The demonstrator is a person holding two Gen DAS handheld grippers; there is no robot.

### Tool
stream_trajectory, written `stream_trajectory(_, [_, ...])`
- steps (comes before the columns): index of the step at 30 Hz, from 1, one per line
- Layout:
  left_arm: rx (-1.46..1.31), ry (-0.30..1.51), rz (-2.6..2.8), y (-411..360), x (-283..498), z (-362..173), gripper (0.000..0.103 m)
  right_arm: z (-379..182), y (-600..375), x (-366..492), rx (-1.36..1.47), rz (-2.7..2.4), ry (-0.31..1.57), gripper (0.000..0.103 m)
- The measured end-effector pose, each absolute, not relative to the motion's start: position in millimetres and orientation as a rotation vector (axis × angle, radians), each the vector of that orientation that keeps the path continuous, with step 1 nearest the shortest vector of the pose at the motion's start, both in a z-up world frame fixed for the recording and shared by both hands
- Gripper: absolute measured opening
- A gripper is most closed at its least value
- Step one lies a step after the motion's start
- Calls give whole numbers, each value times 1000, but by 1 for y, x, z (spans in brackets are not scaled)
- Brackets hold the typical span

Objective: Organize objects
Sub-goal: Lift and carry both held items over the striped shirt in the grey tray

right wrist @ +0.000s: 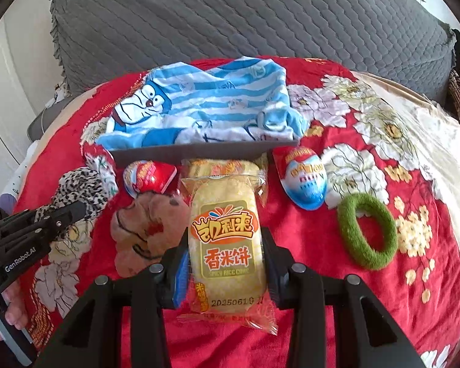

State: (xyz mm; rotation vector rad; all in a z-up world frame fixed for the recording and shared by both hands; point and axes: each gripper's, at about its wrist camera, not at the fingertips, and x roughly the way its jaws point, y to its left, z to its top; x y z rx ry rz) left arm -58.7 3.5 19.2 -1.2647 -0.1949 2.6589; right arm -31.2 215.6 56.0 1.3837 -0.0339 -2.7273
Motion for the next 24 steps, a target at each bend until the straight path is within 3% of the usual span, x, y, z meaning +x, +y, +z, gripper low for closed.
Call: stream_trajectory(24, [-1241, -237, 2686, 10, -154, 23, 21, 61, 200, -127, 1332, -2696, -57, 41])
